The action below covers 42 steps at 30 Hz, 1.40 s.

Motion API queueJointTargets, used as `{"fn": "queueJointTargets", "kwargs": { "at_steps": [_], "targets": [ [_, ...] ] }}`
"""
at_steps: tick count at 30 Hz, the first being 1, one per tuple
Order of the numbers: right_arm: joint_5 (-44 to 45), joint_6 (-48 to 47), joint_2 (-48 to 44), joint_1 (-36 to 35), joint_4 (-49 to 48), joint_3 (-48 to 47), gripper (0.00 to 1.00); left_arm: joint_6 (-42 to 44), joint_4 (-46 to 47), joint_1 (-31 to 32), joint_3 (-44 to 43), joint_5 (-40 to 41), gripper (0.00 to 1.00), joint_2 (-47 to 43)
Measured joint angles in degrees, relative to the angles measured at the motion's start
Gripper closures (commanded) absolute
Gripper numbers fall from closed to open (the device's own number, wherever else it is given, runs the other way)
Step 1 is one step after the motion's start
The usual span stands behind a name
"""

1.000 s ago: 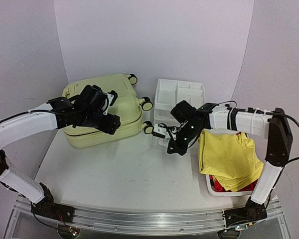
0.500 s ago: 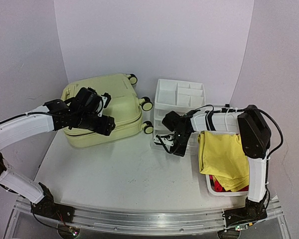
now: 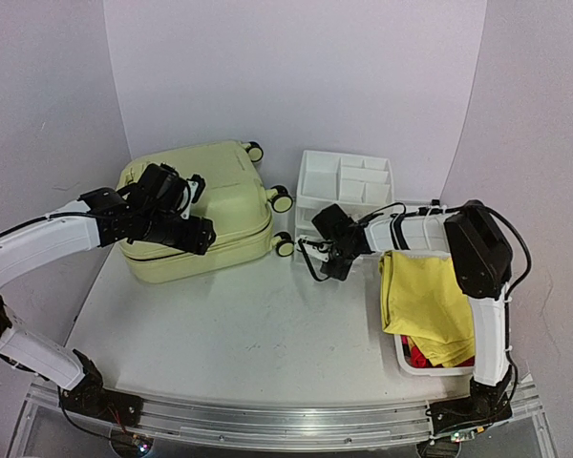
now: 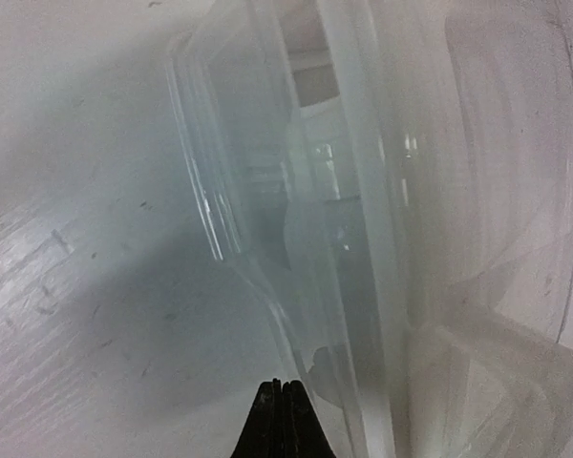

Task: Open, take out, and arrange the luggage
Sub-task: Close the drawer in the storage box, then reset both arms

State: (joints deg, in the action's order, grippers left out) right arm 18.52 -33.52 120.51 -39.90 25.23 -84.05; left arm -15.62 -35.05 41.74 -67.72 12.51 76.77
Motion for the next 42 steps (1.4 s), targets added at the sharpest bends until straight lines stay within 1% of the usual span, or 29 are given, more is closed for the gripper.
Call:
{"fn": "queueJointTargets", "kwargs": {
  "at_steps": [8, 11, 15, 18, 22, 25, 29, 33, 38, 40, 42],
  "targets": [
    [6.4, -1.9, 5.6, 0.8, -10.8, 0.1, 1.00, -1.2, 0.0, -0.4, 1.3, -0.8, 0.30, 0.0],
    [8.1, -1.9, 6.0, 1.0, -14.0, 0.4, 1.00, -1.5, 0.0, -0.6, 1.8, -1.0, 0.30, -0.1],
    [7.1, -1.0, 3.9, 1.3, -17.1, 3.8, 1.00, -2.6, 0.0, -0.9, 3.5, -1.4, 0.30, -1.6],
    [5.5, -0.1, 1.6, 1.4, -17.1, 5.9, 1.00, -3.5, -0.1, -1.1, 5.0, -1.9, 0.30, -3.6],
    [2.9, 1.3, -1.4, 1.6, -16.7, 6.1, 1.00, -4.5, -0.2, -1.6, 5.7, -2.8, 0.30, -5.3],
    [0.3, 2.9, -4.0, 1.6, -15.9, 6.6, 1.00, -5.0, -0.5, -1.7, 5.8, -4.1, 0.30, -6.3],
    [-4.3, 6.9, -9.1, 1.6, -12.3, 7.3, 1.00, -4.9, -0.9, -1.7, 7.1, -8.2, 0.31, -8.8],
    [-7.5, 12.9, -16.4, 1.6, -7.9, 9.6, 1.00, -4.9, -1.0, -1.7, 8.0, -13.0, 0.31, -10.8],
    [-6.6, 24.8, -27.6, 1.6, -1.3, 15.1, 1.00, -5.6, -1.1, -1.7, 9.9, -17.6, 0.32, -12.6],
    [-5.5, 31.0, -32.7, 1.6, 2.9, 17.9, 1.00, -6.1, -1.0, -1.7, 11.1, -19.0, 0.32, -13.2],
    [-5.2, 34.2, -35.4, 1.6, 5.1, 19.4, 1.00, -6.9, -1.0, -1.7, 12.7, -20.0, 0.32, -14.2]
  ]
}}
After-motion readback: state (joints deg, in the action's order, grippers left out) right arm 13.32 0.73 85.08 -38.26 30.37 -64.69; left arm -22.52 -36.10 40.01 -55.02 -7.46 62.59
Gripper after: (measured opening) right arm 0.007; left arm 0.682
